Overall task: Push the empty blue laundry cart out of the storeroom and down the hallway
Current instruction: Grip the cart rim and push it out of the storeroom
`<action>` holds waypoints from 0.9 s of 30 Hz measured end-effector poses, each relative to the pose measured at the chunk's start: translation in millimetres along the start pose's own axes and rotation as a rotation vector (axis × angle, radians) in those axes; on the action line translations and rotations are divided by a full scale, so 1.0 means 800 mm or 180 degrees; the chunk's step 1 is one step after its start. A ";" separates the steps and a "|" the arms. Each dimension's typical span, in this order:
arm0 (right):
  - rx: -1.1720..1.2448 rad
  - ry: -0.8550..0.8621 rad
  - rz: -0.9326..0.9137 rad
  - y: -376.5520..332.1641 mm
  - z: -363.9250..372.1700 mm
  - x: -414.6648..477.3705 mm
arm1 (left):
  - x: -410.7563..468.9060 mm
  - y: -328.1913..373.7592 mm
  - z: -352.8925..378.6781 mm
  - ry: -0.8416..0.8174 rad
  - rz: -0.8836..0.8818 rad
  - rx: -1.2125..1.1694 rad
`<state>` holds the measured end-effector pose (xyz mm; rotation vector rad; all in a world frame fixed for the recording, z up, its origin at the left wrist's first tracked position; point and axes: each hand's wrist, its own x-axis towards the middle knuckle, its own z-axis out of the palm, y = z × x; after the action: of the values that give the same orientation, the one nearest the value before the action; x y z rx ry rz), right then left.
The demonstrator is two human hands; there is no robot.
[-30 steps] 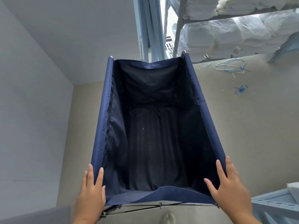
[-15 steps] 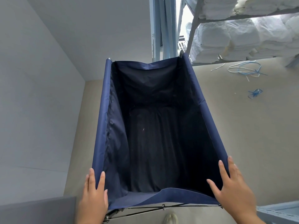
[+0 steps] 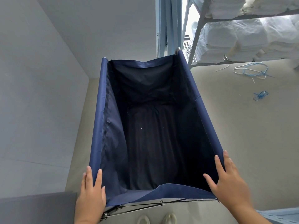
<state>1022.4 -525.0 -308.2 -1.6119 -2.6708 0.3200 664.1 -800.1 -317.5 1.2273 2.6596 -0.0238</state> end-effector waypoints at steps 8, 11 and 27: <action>-0.0089 0.0123 -0.0132 -0.006 0.003 0.021 | 0.007 -0.007 0.004 0.0044 -0.0108 -0.0050; -0.0098 0.0164 -0.0175 -0.012 0.001 0.031 | 0.011 -0.009 0.003 0.0042 -0.0136 -0.0039; -0.0030 0.0109 -0.0282 -0.055 0.004 0.097 | 0.057 -0.032 -0.015 0.0095 -0.0280 -0.0044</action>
<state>947.1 -477.5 -311.7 -1.4816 -2.7119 0.2764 614.0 -781.2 -316.5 1.1143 2.7332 -0.0008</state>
